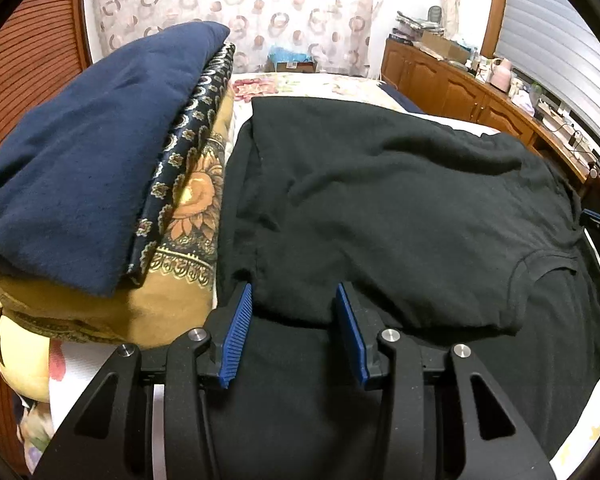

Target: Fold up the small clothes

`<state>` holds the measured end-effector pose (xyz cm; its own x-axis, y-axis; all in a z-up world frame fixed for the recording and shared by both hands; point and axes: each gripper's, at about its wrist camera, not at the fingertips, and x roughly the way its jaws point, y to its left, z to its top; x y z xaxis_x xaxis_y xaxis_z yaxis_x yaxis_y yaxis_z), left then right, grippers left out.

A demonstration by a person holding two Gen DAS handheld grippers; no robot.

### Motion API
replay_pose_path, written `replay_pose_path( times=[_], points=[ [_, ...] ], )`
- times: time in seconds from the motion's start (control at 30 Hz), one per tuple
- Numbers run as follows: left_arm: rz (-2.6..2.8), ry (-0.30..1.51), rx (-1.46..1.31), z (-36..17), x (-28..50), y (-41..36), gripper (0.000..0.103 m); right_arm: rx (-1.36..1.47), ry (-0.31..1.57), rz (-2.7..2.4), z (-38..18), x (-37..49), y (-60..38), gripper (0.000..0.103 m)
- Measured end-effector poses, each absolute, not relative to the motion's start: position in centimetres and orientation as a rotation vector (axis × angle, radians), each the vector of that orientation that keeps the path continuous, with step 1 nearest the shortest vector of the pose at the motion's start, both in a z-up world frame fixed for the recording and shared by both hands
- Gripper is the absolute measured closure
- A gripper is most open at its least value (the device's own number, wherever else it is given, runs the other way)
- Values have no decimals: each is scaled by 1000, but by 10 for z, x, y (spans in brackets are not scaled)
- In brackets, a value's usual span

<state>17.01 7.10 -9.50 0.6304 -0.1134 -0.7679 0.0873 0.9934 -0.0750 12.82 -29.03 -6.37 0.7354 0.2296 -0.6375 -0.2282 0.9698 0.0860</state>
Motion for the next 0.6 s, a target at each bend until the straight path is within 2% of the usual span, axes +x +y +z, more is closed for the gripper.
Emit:
replay_pose_path(
  times=[0.07,0.1,0.13,0.37,0.6],
  points=[
    [-115,882,-33,-94,172,71,61,-4,704,253,-63,130,-290,50],
    [-107,881,-26,-93,173,72,72,-6,705,254,-63,131,-290,50],
    [-97,880,-21,-93,174,73,76,-5,706,254,-63,132,-290,50],
    [-94,860,-37,-91,175,77,93,19,683,265,-60,131,-295,50],
    [-95,764,-18,-70,164,68,96,12,691,263,-63,133,-295,50]
  ],
)
